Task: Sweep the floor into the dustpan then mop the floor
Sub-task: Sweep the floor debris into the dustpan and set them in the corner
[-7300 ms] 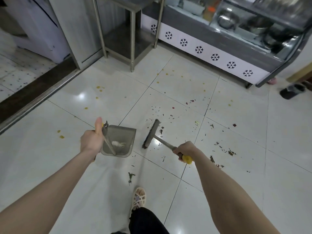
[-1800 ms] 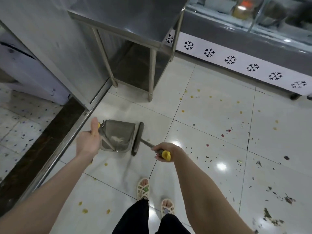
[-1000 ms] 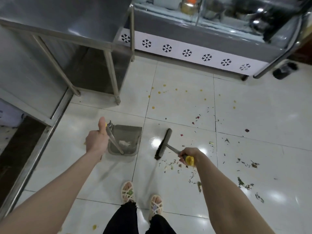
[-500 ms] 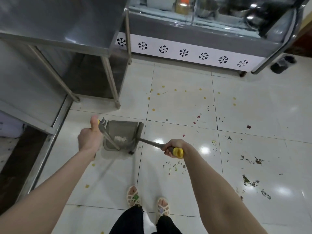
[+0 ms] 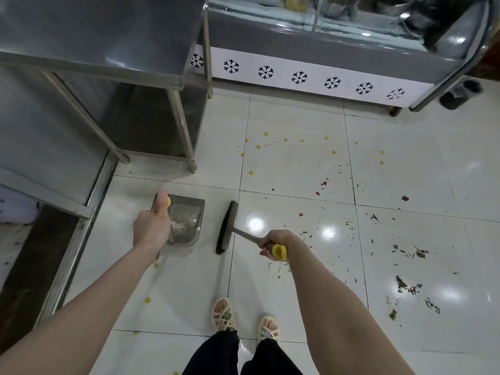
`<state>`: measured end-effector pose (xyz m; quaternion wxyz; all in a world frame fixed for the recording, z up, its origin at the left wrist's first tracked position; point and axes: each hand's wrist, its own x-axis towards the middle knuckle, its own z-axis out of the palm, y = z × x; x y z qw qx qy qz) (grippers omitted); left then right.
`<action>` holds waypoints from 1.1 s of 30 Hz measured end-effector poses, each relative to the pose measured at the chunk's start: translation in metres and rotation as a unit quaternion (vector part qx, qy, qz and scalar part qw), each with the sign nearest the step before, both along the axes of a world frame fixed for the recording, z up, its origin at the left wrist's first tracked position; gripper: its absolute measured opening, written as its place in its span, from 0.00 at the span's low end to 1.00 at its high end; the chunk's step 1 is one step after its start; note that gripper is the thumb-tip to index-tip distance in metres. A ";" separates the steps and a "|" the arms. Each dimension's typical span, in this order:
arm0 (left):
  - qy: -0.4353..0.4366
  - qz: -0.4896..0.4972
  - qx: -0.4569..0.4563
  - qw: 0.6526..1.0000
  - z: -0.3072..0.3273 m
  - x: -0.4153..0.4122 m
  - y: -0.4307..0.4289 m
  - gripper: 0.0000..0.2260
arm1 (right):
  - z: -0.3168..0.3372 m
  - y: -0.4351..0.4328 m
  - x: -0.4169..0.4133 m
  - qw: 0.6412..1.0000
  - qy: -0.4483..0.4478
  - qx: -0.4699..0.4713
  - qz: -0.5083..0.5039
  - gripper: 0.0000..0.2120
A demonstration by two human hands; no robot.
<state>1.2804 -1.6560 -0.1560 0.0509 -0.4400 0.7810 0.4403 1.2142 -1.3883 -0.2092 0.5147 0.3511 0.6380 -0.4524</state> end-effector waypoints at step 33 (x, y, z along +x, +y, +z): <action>0.006 -0.059 -0.002 0.998 -0.006 0.008 0.034 0.36 | 0.017 0.039 0.001 0.997 -0.039 -0.020 0.062 0.03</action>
